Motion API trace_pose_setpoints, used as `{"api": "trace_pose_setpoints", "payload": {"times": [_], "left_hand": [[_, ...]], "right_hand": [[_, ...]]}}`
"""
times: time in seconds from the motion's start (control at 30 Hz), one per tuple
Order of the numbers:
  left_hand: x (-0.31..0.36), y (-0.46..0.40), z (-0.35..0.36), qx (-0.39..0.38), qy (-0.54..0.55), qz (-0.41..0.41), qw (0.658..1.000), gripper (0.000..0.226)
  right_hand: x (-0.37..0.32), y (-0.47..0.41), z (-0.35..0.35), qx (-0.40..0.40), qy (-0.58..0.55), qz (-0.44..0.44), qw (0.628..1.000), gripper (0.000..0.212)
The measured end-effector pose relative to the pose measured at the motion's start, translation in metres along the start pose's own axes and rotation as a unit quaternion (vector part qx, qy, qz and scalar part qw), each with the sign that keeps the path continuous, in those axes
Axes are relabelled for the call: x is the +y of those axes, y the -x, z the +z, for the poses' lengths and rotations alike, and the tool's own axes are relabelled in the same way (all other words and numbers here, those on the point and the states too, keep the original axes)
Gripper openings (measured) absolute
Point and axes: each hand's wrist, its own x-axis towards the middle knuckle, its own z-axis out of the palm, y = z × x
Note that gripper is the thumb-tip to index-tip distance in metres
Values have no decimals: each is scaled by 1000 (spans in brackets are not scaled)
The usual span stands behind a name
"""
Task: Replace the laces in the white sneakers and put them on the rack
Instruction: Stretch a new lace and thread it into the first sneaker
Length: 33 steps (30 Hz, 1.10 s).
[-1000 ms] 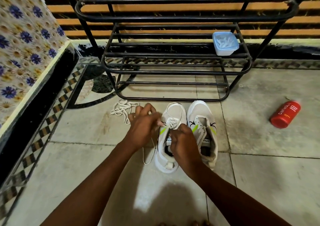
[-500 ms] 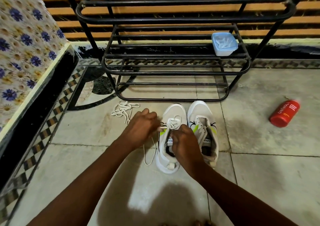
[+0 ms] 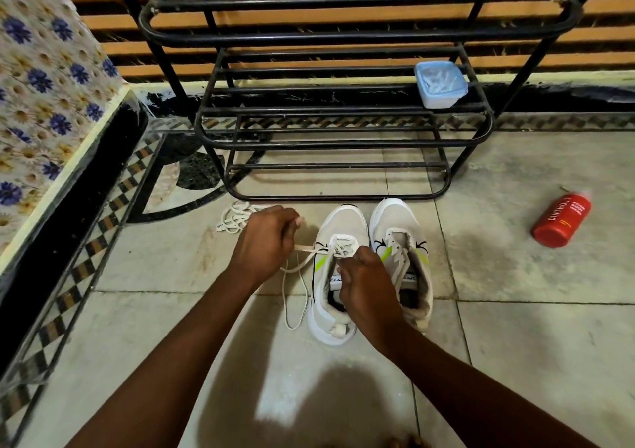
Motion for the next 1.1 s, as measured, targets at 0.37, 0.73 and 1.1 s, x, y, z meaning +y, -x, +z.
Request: {"api": "trace_pose_setpoints", "payload": {"times": [0.37, 0.73, 1.1], "left_hand": [[26, 22, 25, -176, -94, -86, 976, 19], [33, 17, 18, -49, 84, -166, 981, 8], [84, 0, -45, 70, 338, -101, 933, 5]], "right_hand": [[1, -3, -2, 11, -6, -7, 1000, 19], [3, -4, -4, 30, -45, -17, 998, 18], [-25, -46, -59, -75, -373, -9, 925, 50]]}}
